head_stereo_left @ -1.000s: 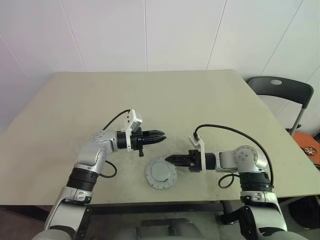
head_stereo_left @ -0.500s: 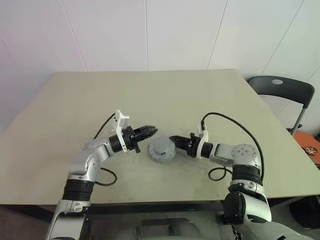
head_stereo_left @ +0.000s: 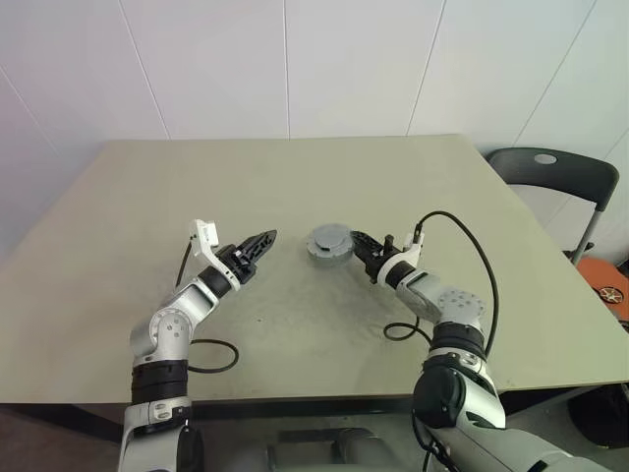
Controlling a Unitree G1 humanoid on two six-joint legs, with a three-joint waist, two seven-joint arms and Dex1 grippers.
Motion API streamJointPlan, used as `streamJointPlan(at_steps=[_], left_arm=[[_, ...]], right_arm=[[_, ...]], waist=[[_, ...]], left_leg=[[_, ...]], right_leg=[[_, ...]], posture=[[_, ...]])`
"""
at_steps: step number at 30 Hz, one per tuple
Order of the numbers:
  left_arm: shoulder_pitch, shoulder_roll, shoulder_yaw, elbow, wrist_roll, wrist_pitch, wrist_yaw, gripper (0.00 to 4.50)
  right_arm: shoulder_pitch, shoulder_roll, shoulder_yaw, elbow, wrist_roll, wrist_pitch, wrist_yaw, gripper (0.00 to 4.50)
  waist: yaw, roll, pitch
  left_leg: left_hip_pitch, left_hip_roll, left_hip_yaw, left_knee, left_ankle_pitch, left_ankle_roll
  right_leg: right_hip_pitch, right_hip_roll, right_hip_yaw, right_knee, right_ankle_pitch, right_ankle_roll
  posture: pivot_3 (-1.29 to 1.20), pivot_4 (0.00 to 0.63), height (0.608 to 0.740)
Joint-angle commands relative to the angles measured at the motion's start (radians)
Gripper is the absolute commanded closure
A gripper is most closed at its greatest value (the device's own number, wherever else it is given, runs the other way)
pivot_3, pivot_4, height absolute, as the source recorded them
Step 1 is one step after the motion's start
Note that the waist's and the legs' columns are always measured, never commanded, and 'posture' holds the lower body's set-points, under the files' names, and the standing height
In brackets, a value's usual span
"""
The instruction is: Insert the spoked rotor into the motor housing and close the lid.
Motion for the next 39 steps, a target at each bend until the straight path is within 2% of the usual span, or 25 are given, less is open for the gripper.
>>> streamJointPlan(at_steps=[1, 3, 13, 33, 39], left_arm=[[0.004, -0.027, 0.047, -0.02, -0.073, 0.033, 0.063, 0.69], [0.002, -0.053, 0.067, -0.022, -0.113, 0.052, 0.093, 0.02], [-0.052, -0.168, 0.061, -0.031, -0.274, 0.111, 0.128, 0.02], [-0.108, -0.17, 0.002, 0.064, -0.256, 0.087, 0.086, 0.02], [-0.136, -0.177, 0.0, 0.104, -0.237, 0.057, 0.071, 0.02]], right_arm=[[-0.063, 0.008, -0.015, -0.072, 0.112, -0.04, 0.013, 3.2], [-0.059, 0.011, -0.005, -0.081, 0.134, -0.05, 0.014, 3.2], [-0.011, 0.06, 0.062, -0.172, 0.202, -0.073, 0.009, 3.2], [0.057, 0.065, 0.182, -0.262, 0.324, 0.007, 0.03, 3.2], [0.087, 0.056, 0.282, -0.259, 0.249, 0.031, 0.025, 3.2]], waist=[[0.002, 0.0, 0.0], [0.002, 0.0, 0.0], [0.001, 0.0, 0.0], [0.001, 0.0, 0.0], [0.001, 0.0, 0.0]], left_leg=[[0.0, 0.0, 0.0, 0.0, 0.0, 0.0], [-0.002, -0.001, 0.0, 0.001, 0.0, 0.0], [-0.002, -0.001, 0.0, 0.001, 0.001, -0.001], [-0.002, -0.002, 0.0, 0.001, 0.002, -0.004], [-0.003, -0.002, 0.0, 0.001, 0.002, -0.004]], right_leg=[[0.0, 0.0, 0.0, 0.0, 0.0, 0.0], [-0.001, -0.001, -0.001, 0.0, 0.0, 0.0], [-0.002, 0.0, -0.001, 0.0, 0.0, 0.0], [-0.002, 0.0, -0.001, 0.001, 0.0, 0.0], [-0.002, 0.001, -0.001, 0.001, 0.0, 0.0]], posture=[[0.0, 0.0, 0.74], [0.0, 0.0, 0.74], [0.0, 0.0, 0.74], [0.0, 0.0, 0.74], [0.0, 0.0, 0.74]])
